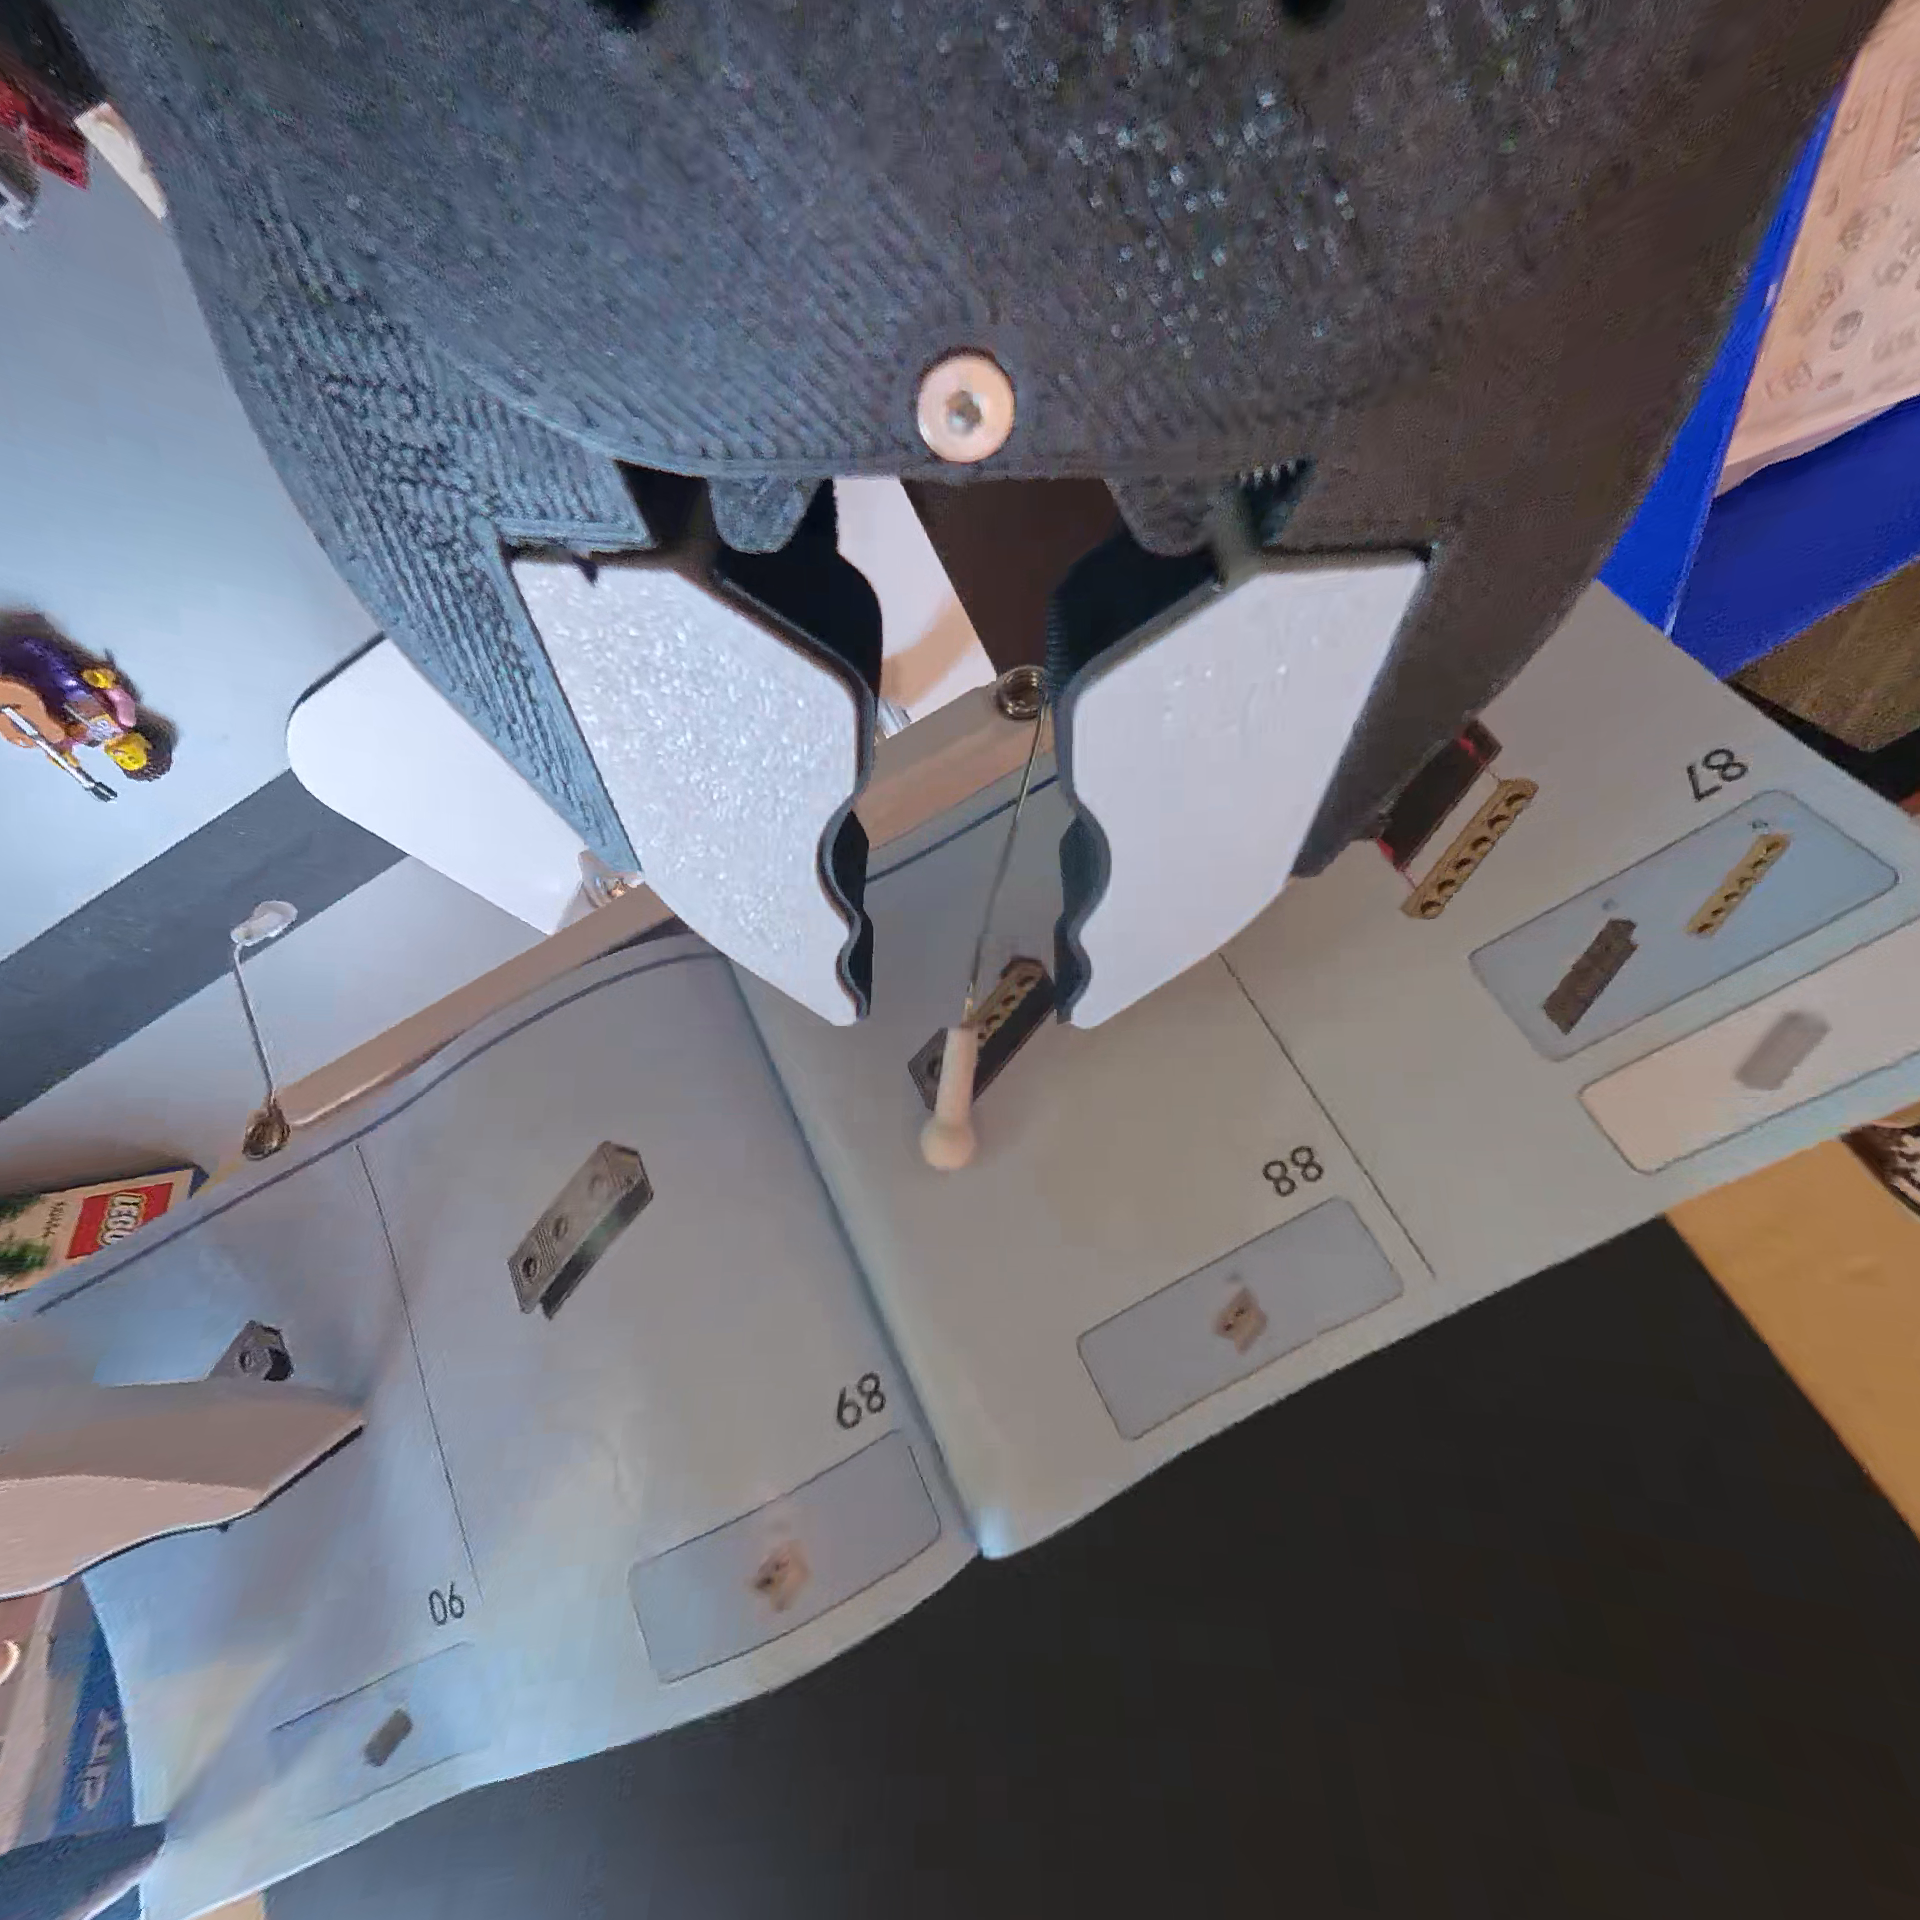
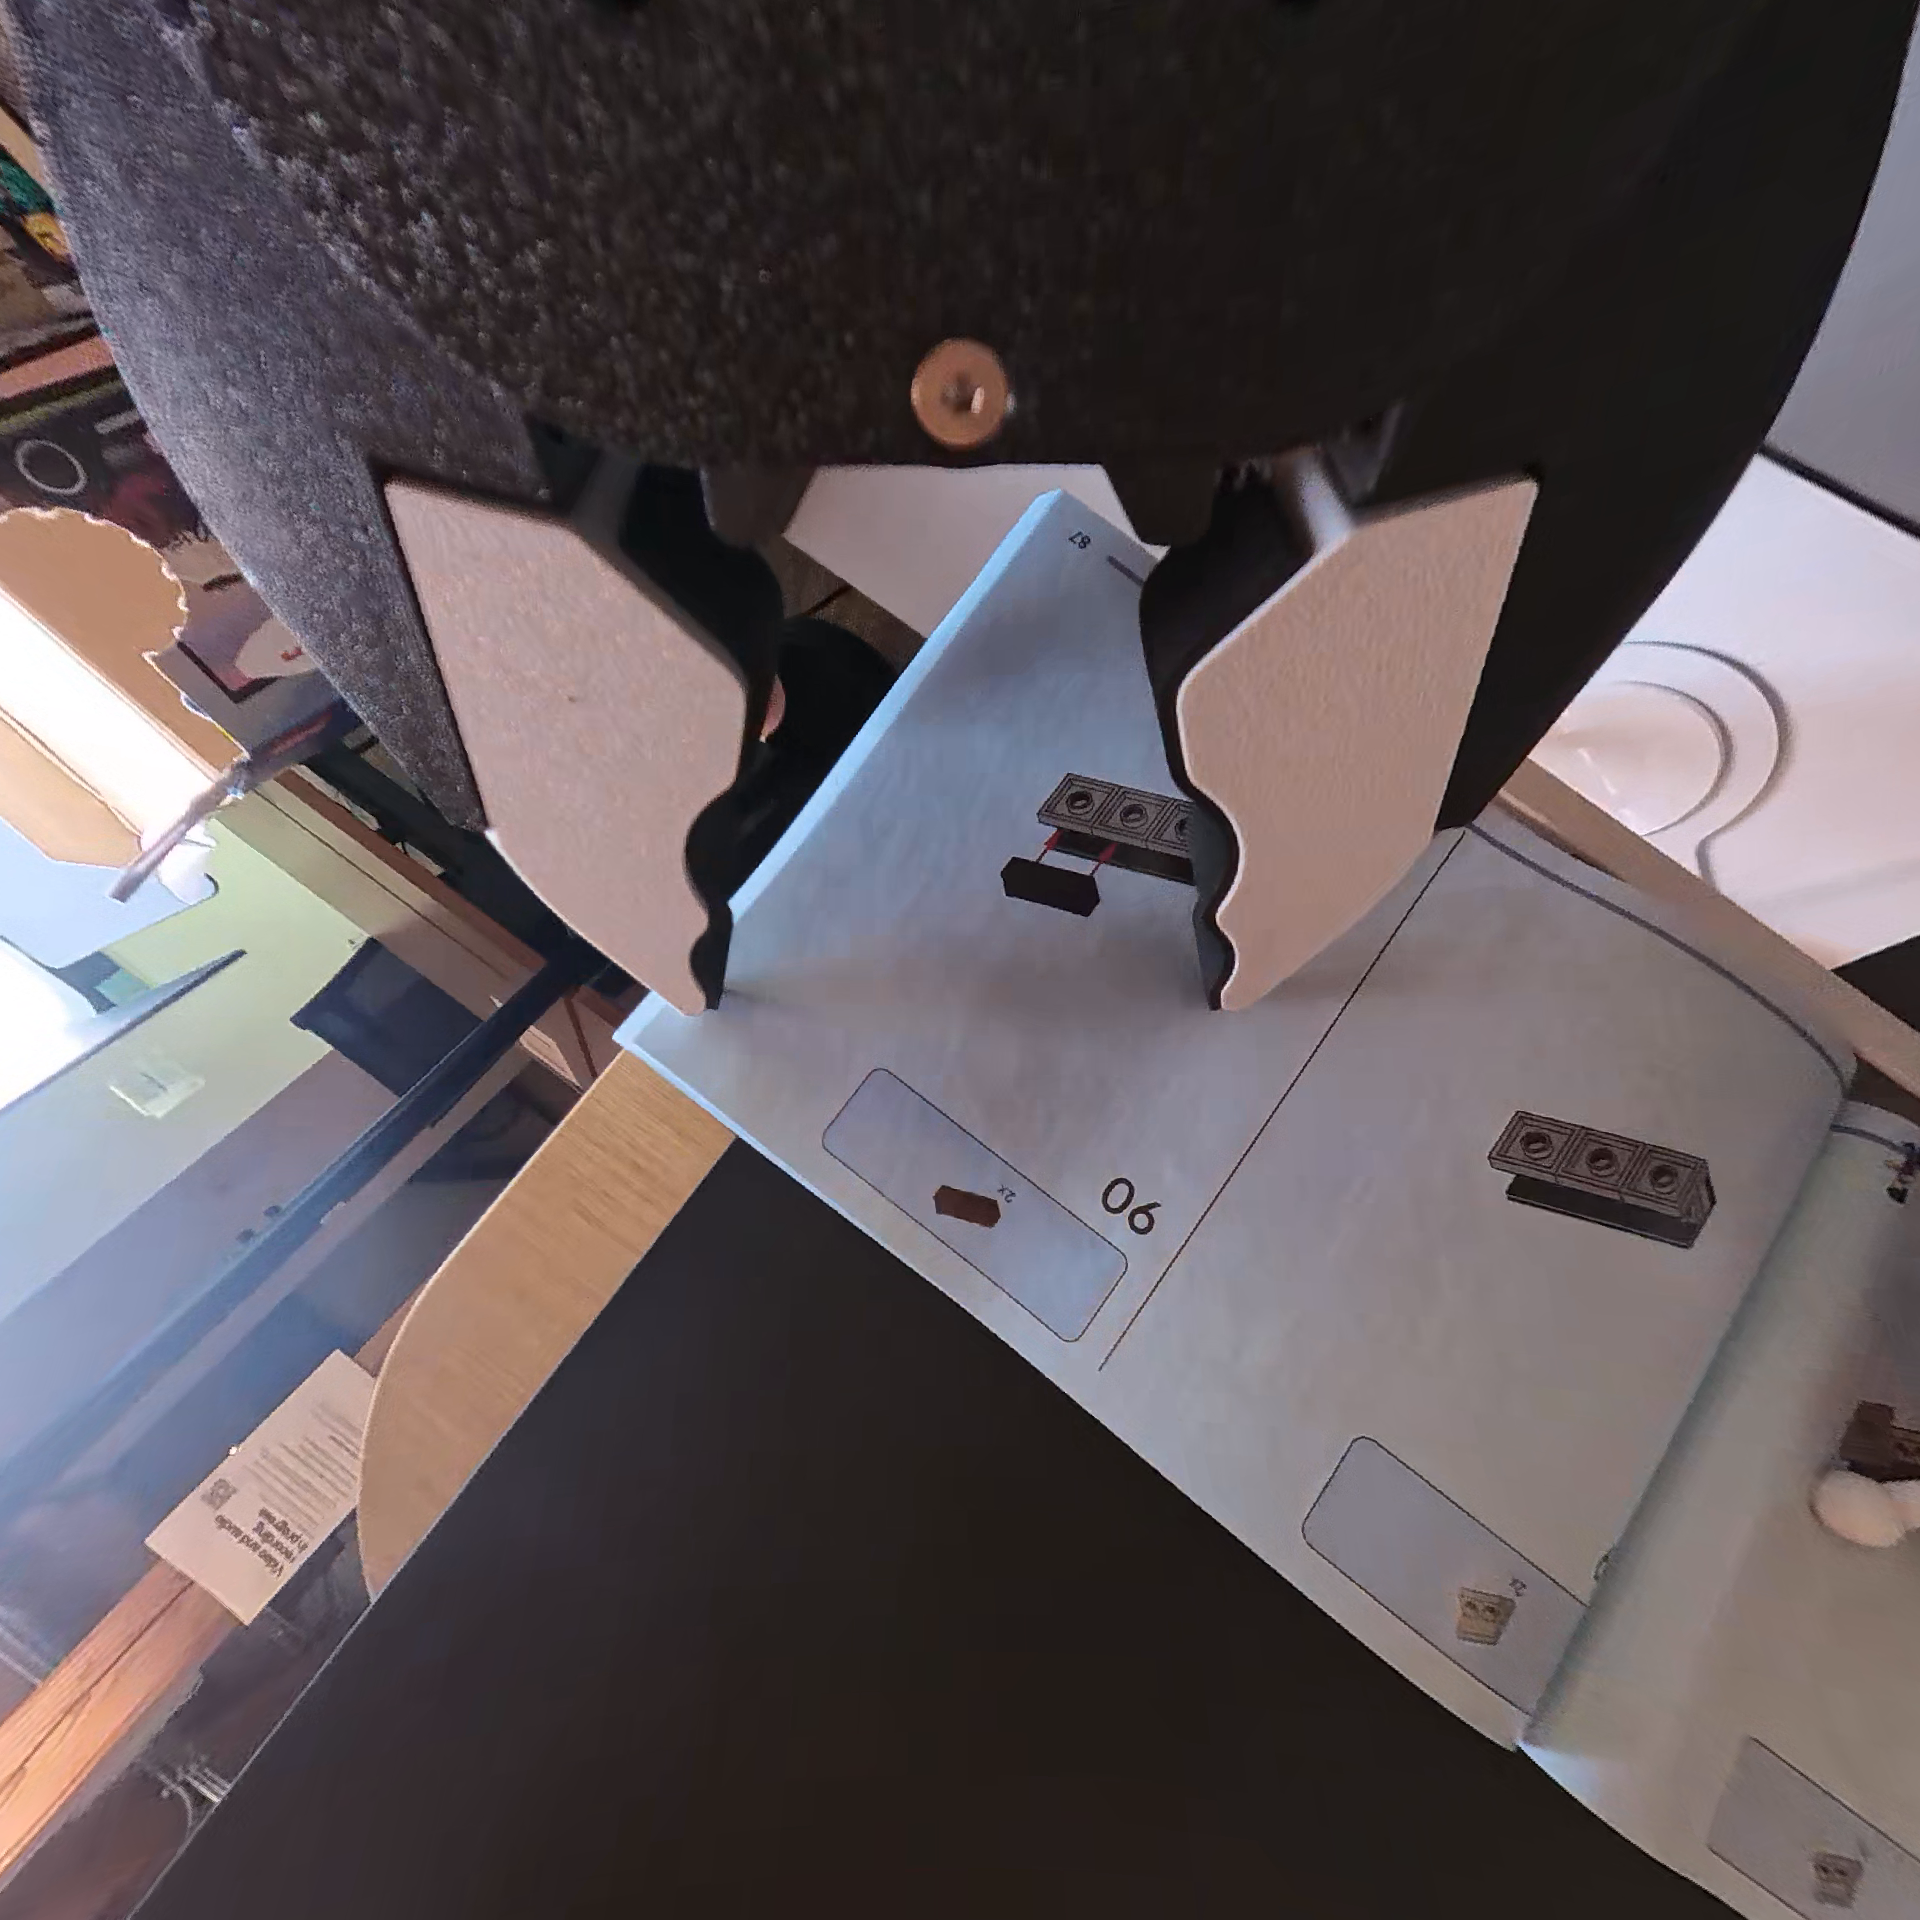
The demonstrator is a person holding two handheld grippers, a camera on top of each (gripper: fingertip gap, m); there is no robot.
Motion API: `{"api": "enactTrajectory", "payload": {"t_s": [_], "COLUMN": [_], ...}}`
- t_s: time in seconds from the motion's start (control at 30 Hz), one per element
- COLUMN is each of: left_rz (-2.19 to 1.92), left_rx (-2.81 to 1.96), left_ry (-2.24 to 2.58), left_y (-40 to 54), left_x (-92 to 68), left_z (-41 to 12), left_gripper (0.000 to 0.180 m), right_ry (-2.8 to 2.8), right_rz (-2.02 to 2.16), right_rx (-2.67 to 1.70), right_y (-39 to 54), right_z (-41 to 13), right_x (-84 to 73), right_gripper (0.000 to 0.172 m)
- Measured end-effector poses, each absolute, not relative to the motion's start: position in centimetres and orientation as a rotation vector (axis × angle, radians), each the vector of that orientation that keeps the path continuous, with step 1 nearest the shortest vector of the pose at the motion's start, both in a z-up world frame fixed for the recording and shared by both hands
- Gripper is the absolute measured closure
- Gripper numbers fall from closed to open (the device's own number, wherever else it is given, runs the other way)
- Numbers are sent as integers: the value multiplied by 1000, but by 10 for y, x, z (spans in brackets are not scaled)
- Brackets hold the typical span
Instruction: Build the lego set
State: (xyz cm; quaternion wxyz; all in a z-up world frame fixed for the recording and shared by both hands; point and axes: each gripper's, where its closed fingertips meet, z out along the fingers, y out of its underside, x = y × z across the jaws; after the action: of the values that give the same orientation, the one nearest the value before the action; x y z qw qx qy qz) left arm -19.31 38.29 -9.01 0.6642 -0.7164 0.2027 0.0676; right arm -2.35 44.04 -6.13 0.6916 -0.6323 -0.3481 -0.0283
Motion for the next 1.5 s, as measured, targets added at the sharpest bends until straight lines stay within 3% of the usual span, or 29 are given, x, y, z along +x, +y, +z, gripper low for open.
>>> {"api": "enactTrajectory", "payload": {"t_s": [0.1, 0.17, 0.23, 0.33, 0.4, 0.47, 0.57, 0.67, 0.9, 1.1, 1.17, 1.2, 1.23, 1.3, 1.37, 1.5], "left_rz": [148, 226, 296, 253, 216, 194, 189, 182, 180, 169, 149, 139, 132, 142, 147, 99], "left_rx": [-1689, -1645, -1614, -1603, -1606, -1615, -1616, -1618, -1620, -1606, -1612, -1616, -1618, -1613, -1606, -1631], "left_ry": [507, 545, 549, 518, 500, 489, 499, 512, 466, 453, 437, 430, 426, 430, 424, 411], "left_y": [391, 393, 393, 391, 389, 389, 389, 390, 393, 392, 392, 393, 393, 392, 390, 390], "left_x": [-193, -194, -198, -200, -203, -206, -205, -201, -200, -200, -201, -201, -202, -205, -210, -213], "left_z": [-108, -107, -104, -102, -101, -100, -100, -103, -104, -104, -103, -103, -102, -101, -99, -98], "left_gripper": [147, 165, 179, 180, 180, 180, 180, 180, 178, 179, 179, 179, 179, 180, 180, 180], "right_ry": [-784, -778, -808, -864, -855, -806, -741, -767, -694, -388, -393, -417, -431, -401, -388, -578], "right_rz": [-87, -87, -96, -110, -89, -61, -17, -7, 31, 609, 868, 1023, 1156, 1162, 1059, 684], "right_rx": [-1437, -1455, -1456, -1446, -1447, -1426, -1405, -1471, -1453, -1689, -1803, -1812, -1788, -1748, -1719, -1596], "right_y": [443, 444, 442, 437, 436, 435, 439, 449, 444, 436, 429, 421, 412, 412, 414, 420], "right_z": [-63, -64, -68, -74, -74, -66, -52, -57, -57, -119, -153, -161, -160, -151, -134, -91], "right_x": [-26, -27, -32, -40, -40, -34, -23, -21, -14, 15, 0, -11, -18, -12, 1, 11], "right_gripper": [90, 100, 118, 148, 156, 142, 104, 84, 92, 85, 89, 102, 127, 153, 164, 166]}}
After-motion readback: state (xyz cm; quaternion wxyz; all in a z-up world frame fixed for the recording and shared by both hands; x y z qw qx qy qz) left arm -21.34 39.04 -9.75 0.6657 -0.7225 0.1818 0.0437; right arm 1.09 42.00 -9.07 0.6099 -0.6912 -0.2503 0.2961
